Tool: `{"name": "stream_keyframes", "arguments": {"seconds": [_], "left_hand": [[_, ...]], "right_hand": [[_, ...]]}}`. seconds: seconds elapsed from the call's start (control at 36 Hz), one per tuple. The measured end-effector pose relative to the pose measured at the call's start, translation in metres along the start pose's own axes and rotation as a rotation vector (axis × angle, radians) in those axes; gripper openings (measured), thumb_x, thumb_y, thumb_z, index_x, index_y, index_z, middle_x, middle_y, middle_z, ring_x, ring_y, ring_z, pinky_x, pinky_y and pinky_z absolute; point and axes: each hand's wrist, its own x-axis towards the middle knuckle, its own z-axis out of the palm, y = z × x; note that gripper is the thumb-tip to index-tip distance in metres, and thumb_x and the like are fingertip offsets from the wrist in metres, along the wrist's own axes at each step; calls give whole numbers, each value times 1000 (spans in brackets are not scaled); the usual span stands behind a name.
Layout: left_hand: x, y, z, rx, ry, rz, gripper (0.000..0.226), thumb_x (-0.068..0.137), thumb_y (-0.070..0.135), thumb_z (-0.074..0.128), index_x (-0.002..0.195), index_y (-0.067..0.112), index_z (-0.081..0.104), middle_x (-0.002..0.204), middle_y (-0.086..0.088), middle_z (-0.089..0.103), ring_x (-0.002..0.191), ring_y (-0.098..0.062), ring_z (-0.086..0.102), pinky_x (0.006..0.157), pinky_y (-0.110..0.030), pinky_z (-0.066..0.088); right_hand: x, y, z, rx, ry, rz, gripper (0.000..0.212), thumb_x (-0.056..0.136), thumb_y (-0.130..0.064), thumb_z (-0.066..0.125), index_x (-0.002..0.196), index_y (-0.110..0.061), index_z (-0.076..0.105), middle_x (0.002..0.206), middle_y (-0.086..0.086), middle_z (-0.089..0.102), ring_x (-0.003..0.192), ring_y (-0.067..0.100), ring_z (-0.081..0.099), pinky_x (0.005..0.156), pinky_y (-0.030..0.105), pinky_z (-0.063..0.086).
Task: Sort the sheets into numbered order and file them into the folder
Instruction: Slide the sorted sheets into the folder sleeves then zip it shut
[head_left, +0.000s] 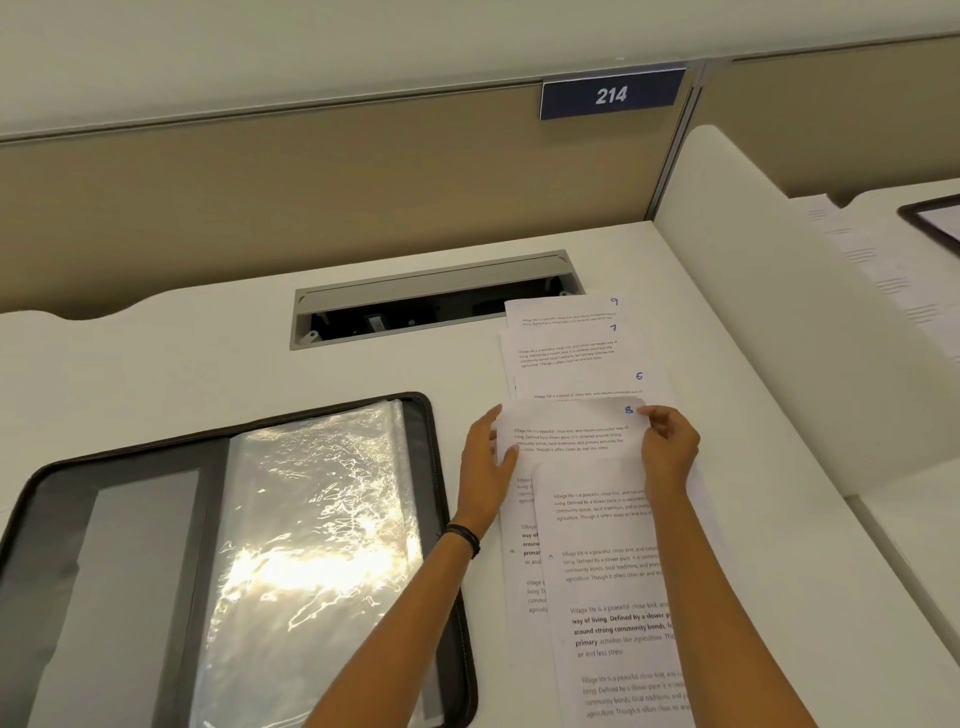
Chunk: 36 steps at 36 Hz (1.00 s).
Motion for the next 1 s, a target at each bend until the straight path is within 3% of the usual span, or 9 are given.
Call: {"name": "stream_keyframes", "arguments": {"seconds": [0.08,0.14,0.19,0.33,0.44,0.53,0.75,0.83,1.0], "left_hand": [[0,2,0,-87,65,10,55,93,5,58,142,13,36,115,2,56,99,-6,55,87,-13,46],[0,4,0,-81,54,65,44,94,5,57,135,17,46,103,9,59,91,0,57,83,-13,47],[-1,2,-1,-2,33,160,31,93,3,57,113,27,60,98,16,62,89,4,58,81,-15,47],[-7,-11,-4,9,18,142,36,90,-3,57,90,33,63,92,17,66,87,5,60,79,-13,48],[-11,-19,-7,-7,15,128,40,90,-5,56,91,34,65,90,19,68,86,-2,62,79,-15,48],[-10,-21,-7,-7,17,115,35,90,-5,56,92,28,67,91,13,69,85,0,62,79,-13,47],[-9,-23,-6,-68,46,69,36,90,-5,57,93,29,67,94,11,69,86,3,62,81,-13,46],[-9,-22,-6,-83,45,82,41,89,-7,56,92,33,65,91,13,68,86,4,61,82,-12,46],[-3,-23,-9,-116,-34,84,34,91,2,59,123,15,59,124,5,60,109,3,57,93,-12,44]], "right_hand": [[-1,1,-1,15,-1,-10,41,77,20,36,84,-10,64,87,-1,64,82,15,57,82,28,48],[-1,2,-2,39,16,-13,41,75,22,34,84,-8,60,91,3,63,86,16,58,86,30,49],[1,3,-3,56,43,-13,39,73,23,34,83,-8,55,90,4,61,87,18,58,87,33,50],[3,-1,-7,-12,123,-54,40,79,20,35,102,-5,57,106,11,61,99,17,55,93,33,46],[12,-2,-9,-118,28,-50,36,89,12,45,121,-1,54,126,14,57,119,23,51,99,28,40],[19,-5,-9,-193,-36,-41,36,91,8,47,126,1,51,129,16,55,121,27,51,98,25,37],[30,-14,-11,-168,-39,-6,35,86,7,55,121,2,57,119,17,61,100,23,58,86,25,44],[28,-14,-13,-119,-47,-31,28,88,2,57,114,-1,64,111,16,66,97,26,63,87,33,51],[16,-17,-16,-16,-265,-23,12,88,-9,63,98,-9,69,87,7,69,76,19,62,69,31,51]]}}
